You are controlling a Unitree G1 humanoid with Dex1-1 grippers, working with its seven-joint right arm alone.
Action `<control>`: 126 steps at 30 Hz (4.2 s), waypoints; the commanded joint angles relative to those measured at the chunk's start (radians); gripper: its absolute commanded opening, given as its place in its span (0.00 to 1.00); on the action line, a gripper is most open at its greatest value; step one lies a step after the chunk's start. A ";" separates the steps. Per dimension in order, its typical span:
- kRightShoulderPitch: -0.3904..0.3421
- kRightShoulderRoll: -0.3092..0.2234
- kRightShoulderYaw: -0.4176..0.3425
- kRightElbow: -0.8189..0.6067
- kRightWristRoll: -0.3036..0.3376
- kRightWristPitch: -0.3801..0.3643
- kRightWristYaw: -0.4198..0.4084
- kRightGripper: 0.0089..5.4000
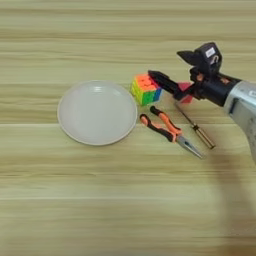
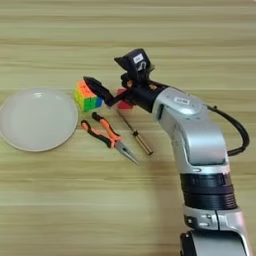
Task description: Move the objects on the table
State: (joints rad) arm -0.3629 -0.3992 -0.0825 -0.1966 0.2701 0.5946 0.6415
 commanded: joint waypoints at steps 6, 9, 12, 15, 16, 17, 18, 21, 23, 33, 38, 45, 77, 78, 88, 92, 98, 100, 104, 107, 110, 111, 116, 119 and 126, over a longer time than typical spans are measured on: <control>-0.051 -0.058 -0.038 -0.098 0.037 0.025 -0.016 0.99; -0.051 -0.059 -0.035 -0.102 0.041 0.032 -0.021 0.99; -0.046 -0.048 -0.024 -0.112 0.041 0.035 -0.032 0.99; -0.047 -0.023 0.011 -0.092 0.022 0.028 -0.046 0.99; -0.050 -0.016 0.020 -0.080 0.018 0.026 -0.051 0.99; -0.057 -0.008 0.031 -0.060 0.009 0.022 -0.060 0.99; -0.064 -0.001 0.041 -0.041 -0.001 0.019 -0.069 0.99; -0.080 0.018 0.060 0.000 -0.020 0.007 -0.089 0.99; -0.087 0.033 0.075 0.039 -0.035 -0.004 -0.100 0.99; -0.113 0.083 0.138 0.222 -0.147 -0.105 -0.167 0.99; -0.130 0.109 0.157 0.287 -0.185 -0.133 -0.197 0.99; -0.172 0.143 0.164 0.378 -0.218 -0.166 -0.222 0.99; -0.296 0.207 0.114 0.591 -0.239 -0.295 -0.296 0.62; -0.287 0.209 0.117 0.540 -0.237 -0.283 -0.294 0.62; -0.211 0.249 0.180 0.215 -0.225 -0.162 -0.263 0.62; -0.185 0.262 0.224 0.166 -0.225 -0.147 -0.236 0.62; -0.159 0.293 0.287 0.180 -0.233 -0.134 -0.213 0.62; -0.150 0.299 0.311 0.202 -0.243 -0.136 -0.208 0.62; -0.146 0.313 0.341 0.251 -0.250 -0.137 -0.197 0.62; -0.143 0.319 0.364 0.284 -0.260 -0.141 -0.193 0.62; -0.137 0.323 0.381 0.302 -0.267 -0.145 -0.187 0.62; -0.135 0.324 0.385 0.308 -0.270 -0.146 -0.186 0.62; -0.133 0.331 0.391 0.339 -0.279 -0.153 -0.183 0.62; -0.130 0.332 0.396 0.343 -0.280 -0.151 -0.177 0.62; -0.116 0.329 0.415 0.329 -0.280 -0.143 -0.146 0.74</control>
State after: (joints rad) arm -0.4245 -0.0790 0.3442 0.1796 -0.0113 0.4787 0.4993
